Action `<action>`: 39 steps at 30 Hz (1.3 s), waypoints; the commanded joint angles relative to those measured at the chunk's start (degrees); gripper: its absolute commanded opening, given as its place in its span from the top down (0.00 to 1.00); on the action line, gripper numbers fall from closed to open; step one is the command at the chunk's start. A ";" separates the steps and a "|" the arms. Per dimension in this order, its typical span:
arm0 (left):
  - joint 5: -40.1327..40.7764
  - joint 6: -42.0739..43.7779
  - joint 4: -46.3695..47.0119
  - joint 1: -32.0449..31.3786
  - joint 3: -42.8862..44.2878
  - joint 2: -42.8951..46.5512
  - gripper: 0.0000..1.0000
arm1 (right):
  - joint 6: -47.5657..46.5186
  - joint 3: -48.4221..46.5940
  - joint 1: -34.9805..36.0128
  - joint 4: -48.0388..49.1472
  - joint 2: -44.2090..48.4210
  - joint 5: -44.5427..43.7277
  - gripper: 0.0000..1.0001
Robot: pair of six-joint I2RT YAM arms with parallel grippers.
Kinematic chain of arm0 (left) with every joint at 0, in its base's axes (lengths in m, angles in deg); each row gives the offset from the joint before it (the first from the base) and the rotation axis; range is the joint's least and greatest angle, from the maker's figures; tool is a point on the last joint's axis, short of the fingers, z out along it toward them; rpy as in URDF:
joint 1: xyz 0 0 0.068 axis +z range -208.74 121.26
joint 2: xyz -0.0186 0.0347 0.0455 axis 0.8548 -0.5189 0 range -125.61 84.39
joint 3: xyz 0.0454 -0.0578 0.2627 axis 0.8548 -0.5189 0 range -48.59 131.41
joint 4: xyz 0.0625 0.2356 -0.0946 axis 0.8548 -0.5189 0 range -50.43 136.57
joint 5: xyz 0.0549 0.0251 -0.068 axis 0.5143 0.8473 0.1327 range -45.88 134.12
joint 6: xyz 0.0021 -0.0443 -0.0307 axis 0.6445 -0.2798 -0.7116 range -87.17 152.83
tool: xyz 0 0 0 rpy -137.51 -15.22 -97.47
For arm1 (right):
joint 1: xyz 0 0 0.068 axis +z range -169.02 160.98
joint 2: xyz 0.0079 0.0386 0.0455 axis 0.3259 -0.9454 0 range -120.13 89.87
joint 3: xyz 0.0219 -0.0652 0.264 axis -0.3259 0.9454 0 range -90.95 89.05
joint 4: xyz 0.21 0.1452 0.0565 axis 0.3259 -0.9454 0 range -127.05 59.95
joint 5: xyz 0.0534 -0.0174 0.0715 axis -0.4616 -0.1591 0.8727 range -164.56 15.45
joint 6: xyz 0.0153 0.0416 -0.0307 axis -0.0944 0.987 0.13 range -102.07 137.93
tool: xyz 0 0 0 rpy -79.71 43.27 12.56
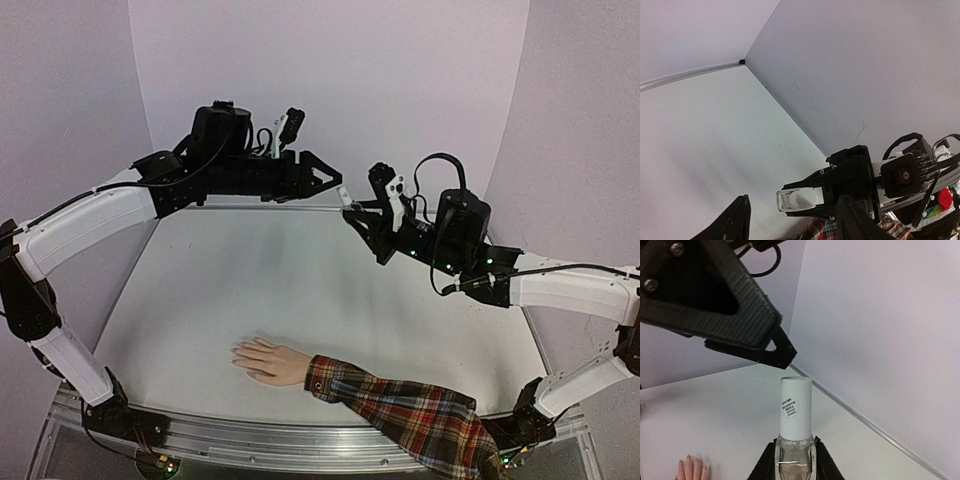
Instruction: Paint the nails
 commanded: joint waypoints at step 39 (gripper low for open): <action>10.51 -3.16 -20.80 -0.57 17.81 -8.49 1.00 | -4.99 -7.90 4.79 -1.92 -6.61 -20.23 1.00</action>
